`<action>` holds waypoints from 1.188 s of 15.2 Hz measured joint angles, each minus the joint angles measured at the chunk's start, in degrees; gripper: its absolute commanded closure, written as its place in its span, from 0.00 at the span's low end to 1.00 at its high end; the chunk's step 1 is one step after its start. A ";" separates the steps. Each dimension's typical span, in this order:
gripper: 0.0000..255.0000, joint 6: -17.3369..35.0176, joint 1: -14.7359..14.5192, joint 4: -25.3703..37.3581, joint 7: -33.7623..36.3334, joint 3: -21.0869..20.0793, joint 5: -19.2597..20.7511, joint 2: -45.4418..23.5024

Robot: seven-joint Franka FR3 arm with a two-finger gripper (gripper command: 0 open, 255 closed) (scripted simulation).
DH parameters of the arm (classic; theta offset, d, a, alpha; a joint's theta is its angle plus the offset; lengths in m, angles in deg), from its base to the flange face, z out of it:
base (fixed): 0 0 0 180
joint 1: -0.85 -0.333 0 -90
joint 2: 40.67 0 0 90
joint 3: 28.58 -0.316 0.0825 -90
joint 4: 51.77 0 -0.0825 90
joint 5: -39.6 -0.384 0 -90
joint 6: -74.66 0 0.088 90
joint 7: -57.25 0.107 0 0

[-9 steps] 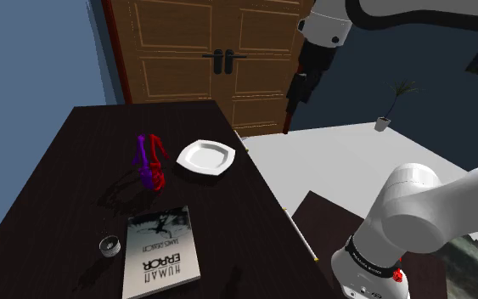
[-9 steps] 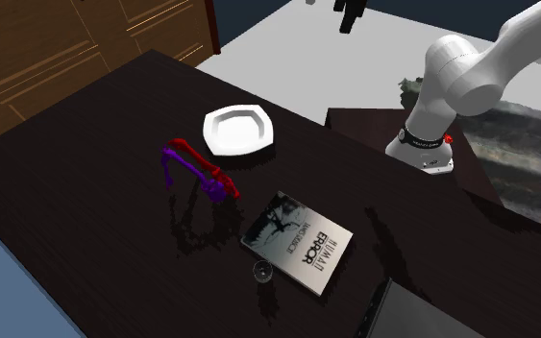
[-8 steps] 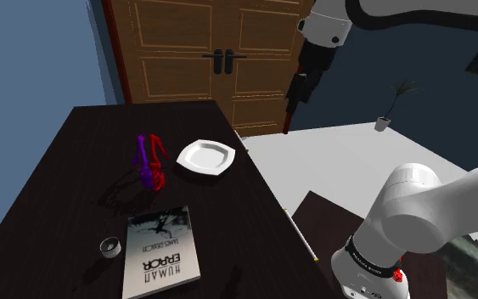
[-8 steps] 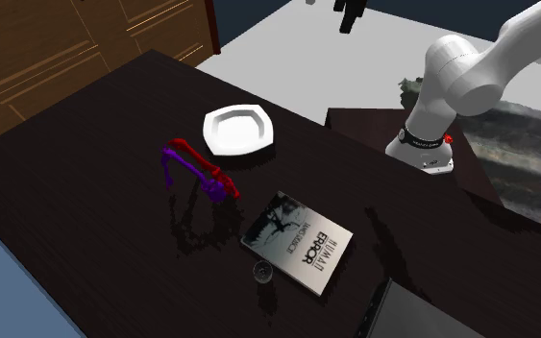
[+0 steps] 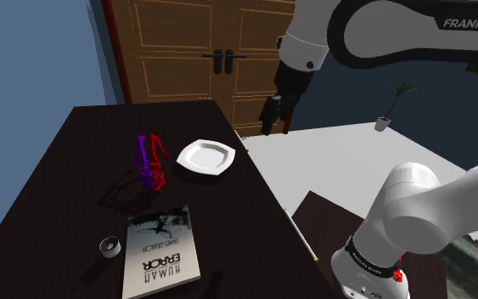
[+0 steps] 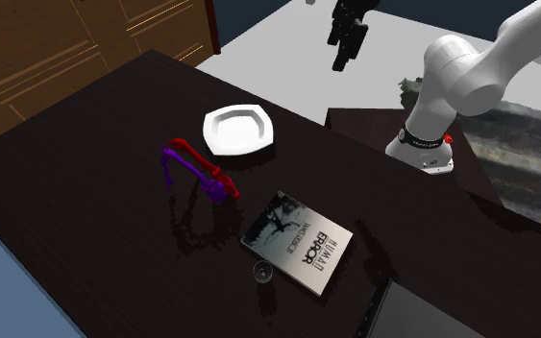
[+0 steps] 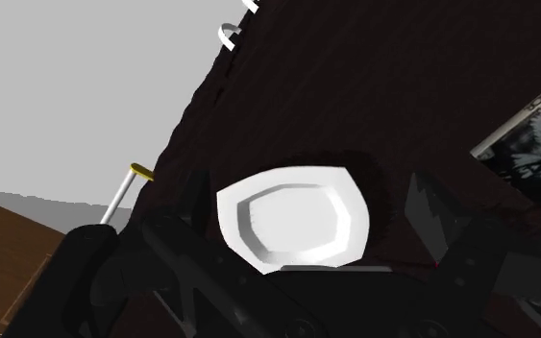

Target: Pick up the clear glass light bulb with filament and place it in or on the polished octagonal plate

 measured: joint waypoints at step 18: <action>0.00 23.08 2.24 5.15 29.80 -28.34 1.70 -20.36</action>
